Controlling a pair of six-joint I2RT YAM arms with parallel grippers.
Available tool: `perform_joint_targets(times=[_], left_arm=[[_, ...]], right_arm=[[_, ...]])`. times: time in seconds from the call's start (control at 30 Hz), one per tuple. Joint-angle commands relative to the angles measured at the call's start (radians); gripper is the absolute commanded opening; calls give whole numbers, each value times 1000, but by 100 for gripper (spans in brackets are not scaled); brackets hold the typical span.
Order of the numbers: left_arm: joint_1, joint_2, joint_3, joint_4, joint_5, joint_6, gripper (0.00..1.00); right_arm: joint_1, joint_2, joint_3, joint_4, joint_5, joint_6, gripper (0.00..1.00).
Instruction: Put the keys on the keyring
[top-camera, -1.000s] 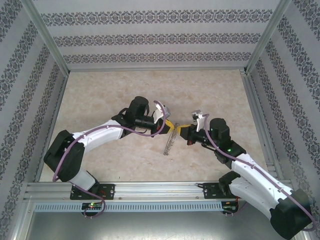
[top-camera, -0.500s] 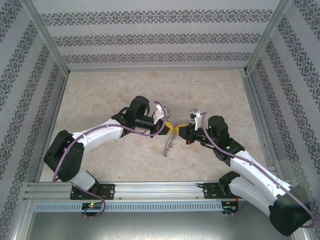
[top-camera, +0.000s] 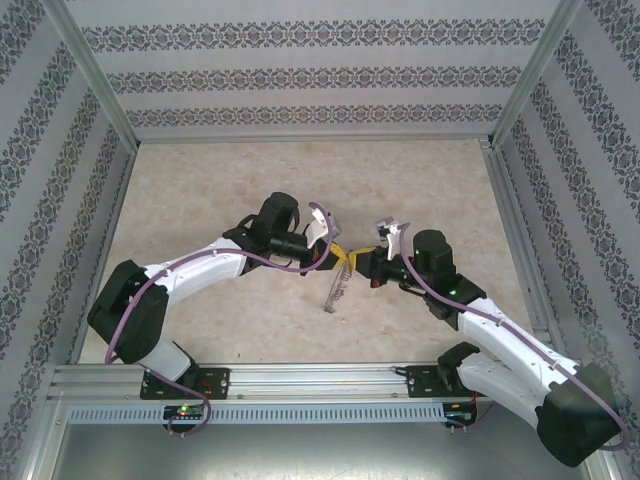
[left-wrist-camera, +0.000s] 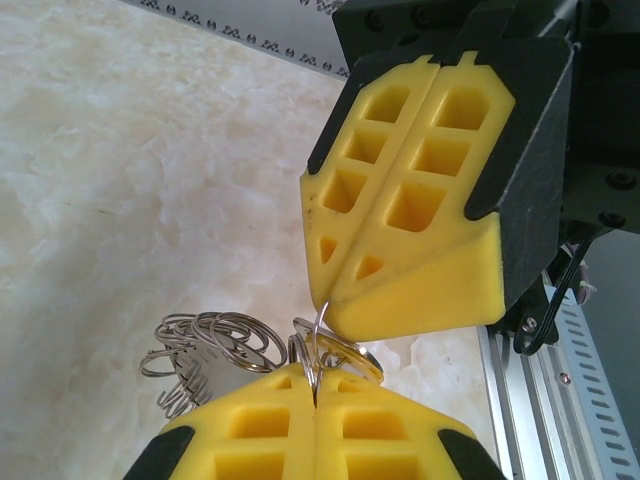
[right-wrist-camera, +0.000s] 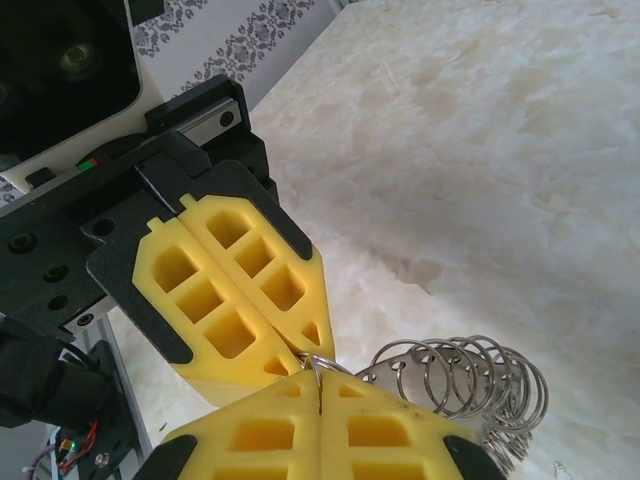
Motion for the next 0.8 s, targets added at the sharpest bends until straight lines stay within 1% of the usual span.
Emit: perform_joint_targets(times=[0.0,0.5,0.77], left_arm=[[0,-48,36,40,48,24,0],[1,-60,32,43,45,22,0],[0,-41,23,39,0,24,0]], right_arm=[[4,15,-37,-21,42,-30,0],[-10,48,-46,-10,73,-35,0],[-46,48,-78,-80,179,-6,0]])
